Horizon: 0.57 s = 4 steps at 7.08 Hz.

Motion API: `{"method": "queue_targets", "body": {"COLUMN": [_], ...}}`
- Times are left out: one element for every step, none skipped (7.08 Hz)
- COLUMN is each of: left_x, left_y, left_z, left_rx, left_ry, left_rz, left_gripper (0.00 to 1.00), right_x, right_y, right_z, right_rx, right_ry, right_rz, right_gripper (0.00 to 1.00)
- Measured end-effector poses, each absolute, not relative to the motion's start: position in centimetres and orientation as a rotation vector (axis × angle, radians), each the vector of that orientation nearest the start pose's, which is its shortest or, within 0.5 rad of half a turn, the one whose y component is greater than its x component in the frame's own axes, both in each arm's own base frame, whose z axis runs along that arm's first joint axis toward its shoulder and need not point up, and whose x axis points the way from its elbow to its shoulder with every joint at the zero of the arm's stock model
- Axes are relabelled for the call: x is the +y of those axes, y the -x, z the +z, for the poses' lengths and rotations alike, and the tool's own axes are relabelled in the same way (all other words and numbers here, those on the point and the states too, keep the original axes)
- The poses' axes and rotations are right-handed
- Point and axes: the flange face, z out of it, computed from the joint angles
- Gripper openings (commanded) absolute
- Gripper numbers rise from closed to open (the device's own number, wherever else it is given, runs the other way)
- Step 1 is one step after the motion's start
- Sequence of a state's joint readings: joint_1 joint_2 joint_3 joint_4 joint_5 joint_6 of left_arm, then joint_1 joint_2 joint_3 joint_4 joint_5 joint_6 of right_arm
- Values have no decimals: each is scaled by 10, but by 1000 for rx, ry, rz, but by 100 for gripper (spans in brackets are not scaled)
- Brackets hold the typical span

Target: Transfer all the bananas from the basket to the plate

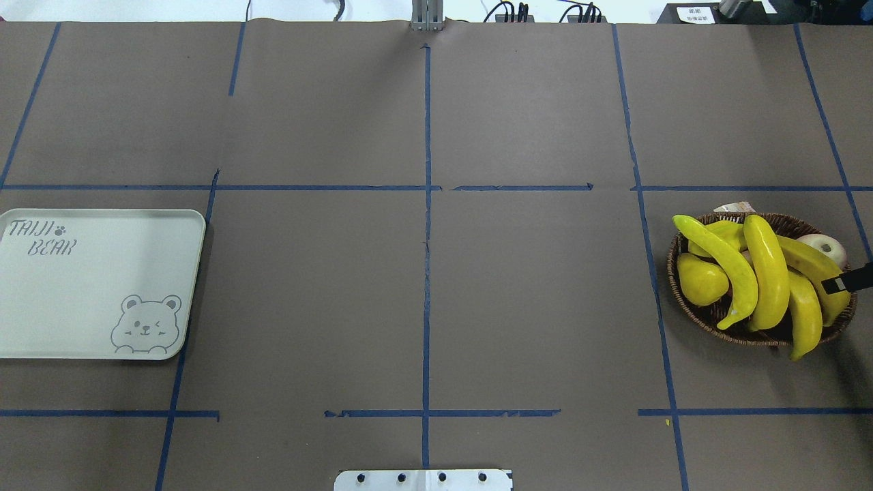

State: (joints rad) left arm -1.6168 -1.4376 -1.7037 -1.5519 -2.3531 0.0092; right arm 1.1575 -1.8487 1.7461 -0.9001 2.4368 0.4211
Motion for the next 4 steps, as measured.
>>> {"method": "queue_targets", "body": {"left_x": [-431, -432, -433, -433], "left_y": [83, 83, 83, 83], "left_z": [656, 655, 655, 655], "left_rx": [783, 782, 782, 782], "left_ry": [-5, -7, -7, -8], "left_rz": [-42, -41, -41, -41], "left_gripper": [100, 100, 100, 100], "right_x": [-382, -382, -383, -383], "right_y": [106, 108, 111, 114], "right_z": [615, 617, 618, 618], "right_rx": [-984, -982, -982, -983], "right_ry": [-139, -133, -130, -128], "right_rz": [-238, -241, -246, -252], "right_gripper": [74, 74, 75, 65]}}
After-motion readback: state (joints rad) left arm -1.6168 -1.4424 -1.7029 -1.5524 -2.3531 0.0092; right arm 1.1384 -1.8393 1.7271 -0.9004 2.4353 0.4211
